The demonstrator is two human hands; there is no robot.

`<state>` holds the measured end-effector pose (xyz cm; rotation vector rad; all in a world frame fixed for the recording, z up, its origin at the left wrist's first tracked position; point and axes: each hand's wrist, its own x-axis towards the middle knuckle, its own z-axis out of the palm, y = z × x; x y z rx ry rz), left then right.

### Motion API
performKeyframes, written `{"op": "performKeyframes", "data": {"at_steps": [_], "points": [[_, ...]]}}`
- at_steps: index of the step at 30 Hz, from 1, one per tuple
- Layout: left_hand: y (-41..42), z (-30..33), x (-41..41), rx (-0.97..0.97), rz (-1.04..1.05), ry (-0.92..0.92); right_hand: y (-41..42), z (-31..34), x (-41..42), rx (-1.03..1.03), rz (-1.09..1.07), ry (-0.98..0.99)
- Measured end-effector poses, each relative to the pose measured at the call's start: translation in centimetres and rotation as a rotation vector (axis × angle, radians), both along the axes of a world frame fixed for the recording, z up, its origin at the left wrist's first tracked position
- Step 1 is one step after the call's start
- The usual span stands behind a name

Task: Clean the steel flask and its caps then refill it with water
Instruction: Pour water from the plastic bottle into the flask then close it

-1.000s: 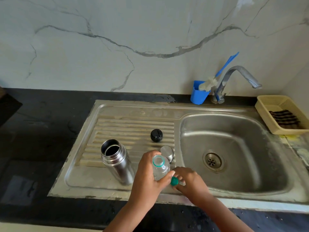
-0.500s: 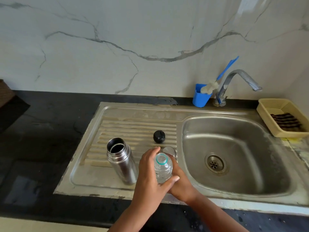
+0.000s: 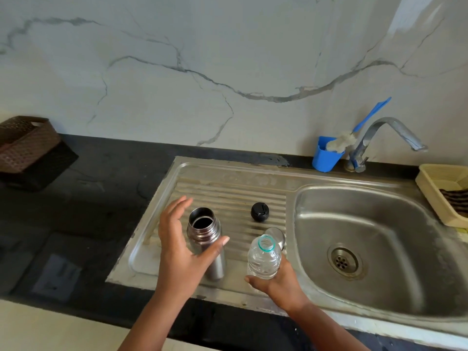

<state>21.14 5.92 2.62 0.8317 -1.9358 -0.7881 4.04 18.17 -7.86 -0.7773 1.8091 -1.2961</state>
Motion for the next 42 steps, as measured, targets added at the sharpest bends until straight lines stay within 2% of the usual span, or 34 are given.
{"op": "performKeyframes", "data": {"at_steps": [2, 5, 11, 18, 22, 28, 36, 42], "points": [[-0.2, -1.1, 0.3, 0.212, -0.023, 0.007, -0.1, 0.1, 0.1, 0.009, -0.007, 0.000], [-0.2, -2.3, 0.2, 0.322, -0.045, -0.026, -0.1, 0.4, 0.2, 0.015, -0.021, 0.001], [0.2, -2.8, -0.5, 0.355, 0.003, -0.053, 0.0, 1.7, 0.8, 0.021, -0.070, -0.032], [0.8, -1.4, -2.3, 0.334, -0.137, -0.026, 0.3, 5.9, -1.3, -0.027, -0.118, 0.028], [1.6, -1.1, -4.2, 0.324, -0.262, -0.027, 1.2, 8.0, -3.6, -0.037, -0.159, 0.138], [2.8, -2.4, -5.7, 0.315, -0.355, -0.054, 3.1, 9.2, -5.8, 0.073, -0.186, 0.358], [2.9, -3.7, -5.9, 0.286, -0.351, -0.088, 4.3, 10.5, -6.9, 0.139, -0.038, 0.682], [2.7, -3.8, -6.3, 0.317, -0.359, -0.117, 3.8, 11.3, -7.1, 0.135, -0.033, 0.938]]}}
